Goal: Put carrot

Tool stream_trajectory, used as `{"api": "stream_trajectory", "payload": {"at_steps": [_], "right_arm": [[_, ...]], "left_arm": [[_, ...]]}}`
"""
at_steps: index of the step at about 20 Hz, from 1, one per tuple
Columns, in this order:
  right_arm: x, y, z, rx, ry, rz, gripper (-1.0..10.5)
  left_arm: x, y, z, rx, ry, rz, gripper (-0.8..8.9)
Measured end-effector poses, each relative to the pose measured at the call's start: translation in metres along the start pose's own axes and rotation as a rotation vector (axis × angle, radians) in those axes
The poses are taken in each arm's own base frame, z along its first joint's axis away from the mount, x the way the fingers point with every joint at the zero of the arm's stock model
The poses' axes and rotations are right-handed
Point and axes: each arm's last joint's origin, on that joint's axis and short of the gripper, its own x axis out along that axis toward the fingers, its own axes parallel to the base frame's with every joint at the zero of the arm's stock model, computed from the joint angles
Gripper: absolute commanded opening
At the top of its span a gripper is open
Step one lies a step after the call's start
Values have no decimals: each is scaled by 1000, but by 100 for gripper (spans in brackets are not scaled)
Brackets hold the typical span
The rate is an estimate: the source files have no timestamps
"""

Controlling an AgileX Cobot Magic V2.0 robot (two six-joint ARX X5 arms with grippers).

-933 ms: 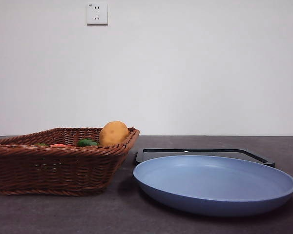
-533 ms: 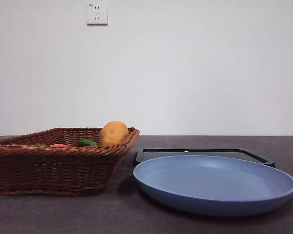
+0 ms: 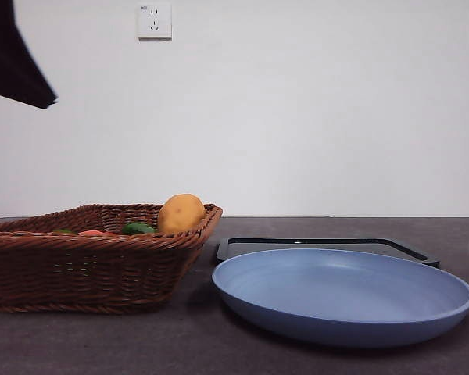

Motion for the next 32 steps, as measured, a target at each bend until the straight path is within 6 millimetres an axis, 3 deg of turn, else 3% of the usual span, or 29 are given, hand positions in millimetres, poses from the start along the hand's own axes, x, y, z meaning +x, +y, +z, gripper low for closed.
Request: {"api": "stream_trajectory", "payload": {"at_steps": [5,9,12,14,16,18,22,27,32], "right_arm": [[36,-2,13,-33,54,14,235],[57,-3,20,-21,58,26,226],[66,-4,19,0,75,-34,97],[66,-4,19,2,71,-44,9],[66,-4,19,7,73,-44,4],[66,-5,17,24,91,-54,4],[51,1,9,33,107,-61,4],[25,13,3,-7,33,-37,4],[14,19,2,-33,-14,-21,4]], "left_arm": [[5,-11,2,55,-9,-45,275],[6,-14,1,62,-3,-56,276],[6,-14,1,62,-3,-55,276],[6,-14,1,54,-6,-36,276],[6,-13,1,41,-12,6,279],[6,-11,2,24,-20,47,348],[14,-13,2,25,-9,110,363],[52,-3,5,11,116,260,362],[99,13,22,-58,270,316,362]]}}
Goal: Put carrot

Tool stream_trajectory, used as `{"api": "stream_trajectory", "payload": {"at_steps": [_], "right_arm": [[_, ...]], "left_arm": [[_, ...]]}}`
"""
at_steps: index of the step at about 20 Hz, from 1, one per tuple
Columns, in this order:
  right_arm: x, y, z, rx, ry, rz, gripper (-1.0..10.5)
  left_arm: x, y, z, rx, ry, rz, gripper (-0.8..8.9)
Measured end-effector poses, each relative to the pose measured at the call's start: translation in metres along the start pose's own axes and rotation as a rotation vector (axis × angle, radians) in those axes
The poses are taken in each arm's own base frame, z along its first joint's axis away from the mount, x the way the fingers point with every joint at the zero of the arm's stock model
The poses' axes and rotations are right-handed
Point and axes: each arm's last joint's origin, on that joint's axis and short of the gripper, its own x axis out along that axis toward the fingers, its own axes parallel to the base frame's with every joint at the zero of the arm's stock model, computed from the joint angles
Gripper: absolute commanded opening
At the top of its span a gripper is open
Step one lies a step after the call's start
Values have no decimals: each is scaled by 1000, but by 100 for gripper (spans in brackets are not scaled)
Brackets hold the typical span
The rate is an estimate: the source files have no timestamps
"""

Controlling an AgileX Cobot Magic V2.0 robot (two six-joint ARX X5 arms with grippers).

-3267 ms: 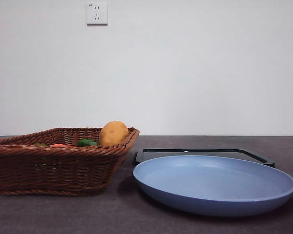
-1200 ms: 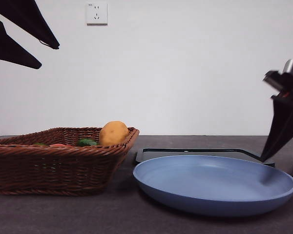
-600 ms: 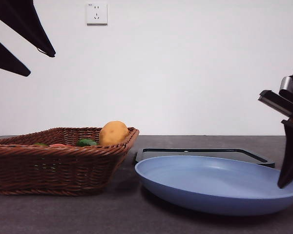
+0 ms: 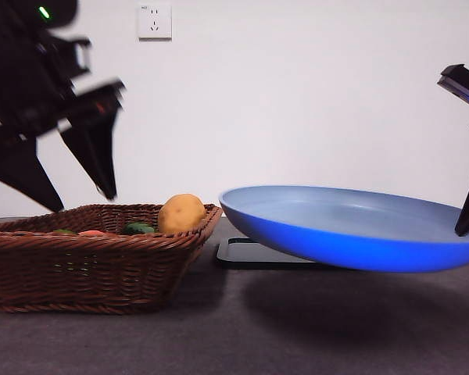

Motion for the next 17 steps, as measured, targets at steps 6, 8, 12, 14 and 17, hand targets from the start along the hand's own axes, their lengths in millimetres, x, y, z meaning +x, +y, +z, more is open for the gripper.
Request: {"api": "stream_trajectory", "payload": {"at_steps": [6,8,12,14,17], "right_arm": [[0,0,0,0,1,-2,4],[0,0,0,-3,1,-2,4],[0,0,0,-11,1,-2,4],[0,0,0,-17,1,-2,4],[0,0,0,-22,1,-2,4]], "left_arm": [[50,4,21,-34,115,99,361],[53,3,20,-30,120,95,303],[54,2,19,-32,137,81,125],[54,2,20,-31,129,79,125],[48,0,25,-34,154,82,125]]}}
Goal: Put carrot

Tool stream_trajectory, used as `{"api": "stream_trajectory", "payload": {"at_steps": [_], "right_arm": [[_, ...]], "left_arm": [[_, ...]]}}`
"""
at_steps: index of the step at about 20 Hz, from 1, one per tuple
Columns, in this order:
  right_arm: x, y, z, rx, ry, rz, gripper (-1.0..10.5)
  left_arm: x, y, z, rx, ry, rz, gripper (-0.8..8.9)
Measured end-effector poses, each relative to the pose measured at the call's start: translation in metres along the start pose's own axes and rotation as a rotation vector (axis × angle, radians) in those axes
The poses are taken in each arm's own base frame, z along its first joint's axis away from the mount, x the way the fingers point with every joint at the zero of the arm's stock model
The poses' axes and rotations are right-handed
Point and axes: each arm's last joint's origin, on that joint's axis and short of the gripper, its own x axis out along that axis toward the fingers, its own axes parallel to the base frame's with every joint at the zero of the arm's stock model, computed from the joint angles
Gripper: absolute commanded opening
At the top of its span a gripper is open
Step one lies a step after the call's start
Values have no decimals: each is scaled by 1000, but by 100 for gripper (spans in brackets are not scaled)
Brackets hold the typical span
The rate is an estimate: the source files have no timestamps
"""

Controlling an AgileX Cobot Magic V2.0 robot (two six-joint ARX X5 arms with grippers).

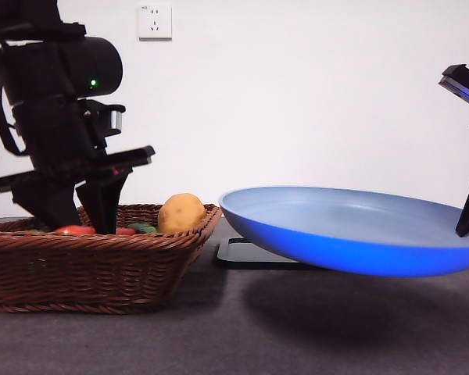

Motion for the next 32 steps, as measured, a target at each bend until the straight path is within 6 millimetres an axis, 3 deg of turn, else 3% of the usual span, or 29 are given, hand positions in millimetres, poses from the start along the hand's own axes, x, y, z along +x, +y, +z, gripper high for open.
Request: {"api": "stream_trajectory", "payload": {"at_steps": [3,5,7,8,11,14,17,23,28,32], "right_arm": [[0,0,0,-10,0,0,4],[0,0,0,-15,0,0,4],[0,0,0,-18,-1,0,4],[0,0,0,-20,-4,1,4],[0,0,1,-24,-12,4,4],[0,0,1,-24,-12,4,4],[0,0,1,-24,-13,4,4],[0,0,1,-20,-12,4,4],[0,0,1,-19,-9,3,4],[0,0,1,-19,-10,3,4]], "left_arm": [[-43,-11,23,27,40,-74,125],[-78,-27,41,71,13,-310,125],[-100,-59,47,177,-17,-577,125],[-101,-80,42,242,-9,-628,125],[-98,-135,13,429,-21,-471,125],[-98,-173,-9,569,-133,-258,125],[-90,-201,-21,645,-189,-260,125],[-31,-217,-27,676,-44,-204,125],[-15,-220,-30,681,-5,-188,137],[-15,-221,-30,683,-5,-193,288]]}}
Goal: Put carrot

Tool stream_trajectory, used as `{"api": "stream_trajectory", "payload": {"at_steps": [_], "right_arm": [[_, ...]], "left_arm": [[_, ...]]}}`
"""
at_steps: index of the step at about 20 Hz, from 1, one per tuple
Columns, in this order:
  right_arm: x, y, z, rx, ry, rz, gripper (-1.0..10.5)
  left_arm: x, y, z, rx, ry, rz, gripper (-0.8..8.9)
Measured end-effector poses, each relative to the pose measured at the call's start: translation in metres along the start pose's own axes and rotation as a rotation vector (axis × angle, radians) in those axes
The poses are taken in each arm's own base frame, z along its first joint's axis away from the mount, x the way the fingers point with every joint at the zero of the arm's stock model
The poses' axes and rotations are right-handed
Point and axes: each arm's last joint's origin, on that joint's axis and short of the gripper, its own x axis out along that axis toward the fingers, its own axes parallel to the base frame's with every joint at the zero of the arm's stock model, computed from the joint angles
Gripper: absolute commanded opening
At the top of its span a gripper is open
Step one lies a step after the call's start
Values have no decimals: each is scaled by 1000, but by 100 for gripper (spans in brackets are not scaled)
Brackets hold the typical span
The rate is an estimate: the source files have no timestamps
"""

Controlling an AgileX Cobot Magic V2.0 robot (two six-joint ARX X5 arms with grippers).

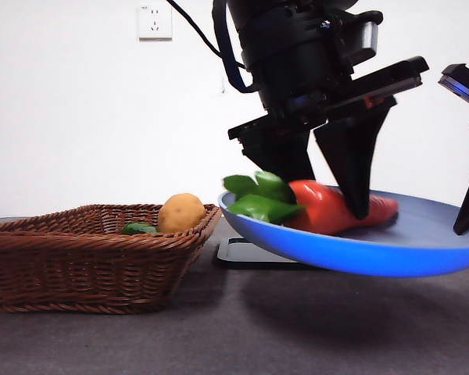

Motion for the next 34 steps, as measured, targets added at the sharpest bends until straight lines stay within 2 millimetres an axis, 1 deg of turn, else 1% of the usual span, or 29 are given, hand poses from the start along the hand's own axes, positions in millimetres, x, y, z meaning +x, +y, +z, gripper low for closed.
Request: {"api": "stream_trajectory", "payload": {"at_steps": [4,5,6,8,9,10,11,13,16,18,19,20,22,24,26,28,30,32,34], "right_arm": [[0,0,0,14,0,0,4],[0,0,0,20,2,-1,4],[0,0,-1,27,7,-3,4],[-3,-1,2,46,5,-13,3],[-6,0,8,53,-3,-19,4],[-9,0,14,61,-12,-36,4],[-12,0,23,72,-23,-61,4],[-16,0,39,82,-34,-78,4],[-17,0,72,91,-53,-87,4],[-12,-2,99,96,-54,-92,4],[-7,-4,113,100,-49,-96,4],[0,-6,127,105,-42,-99,4],[18,-13,153,117,-21,-105,4],[37,-21,173,135,12,-113,4],[55,-29,188,149,35,-118,4],[67,-35,192,167,56,-123,4],[75,-41,190,184,82,-144,4],[76,-43,189,188,88,-185,15],[76,-43,189,182,83,-192,74]], "left_arm": [[-2,0,-4,-1,35,-11,286],[-8,0,-7,-2,54,-9,286],[-19,-1,-9,-1,52,-9,286],[-58,0,-12,0,-13,-11,284],[-86,0,-15,0,-77,-15,284],[-107,1,-20,-1,-123,-17,284],[-133,1,-28,-2,-167,-18,284],[-175,1,-46,-2,-238,-19,284],[-237,0,-80,7,-389,-31,284],[-267,0,-102,8,-475,-38,284],[-277,0,-111,4,-502,-42,284],[-284,0,-118,3,-517,-44,284],[-291,1,-127,-4,-525,-46,284],[-292,1,-131,-10,-510,-46,284],[-289,1,-131,-18,-481,-45,284],[-287,1,-130,-19,-477,-44,284],[-288,1,-129,-22,-481,-46,284],[-288,1,-129,-25,-482,-46,284],[-288,1,-129,-25,-482,-46,284]]}}
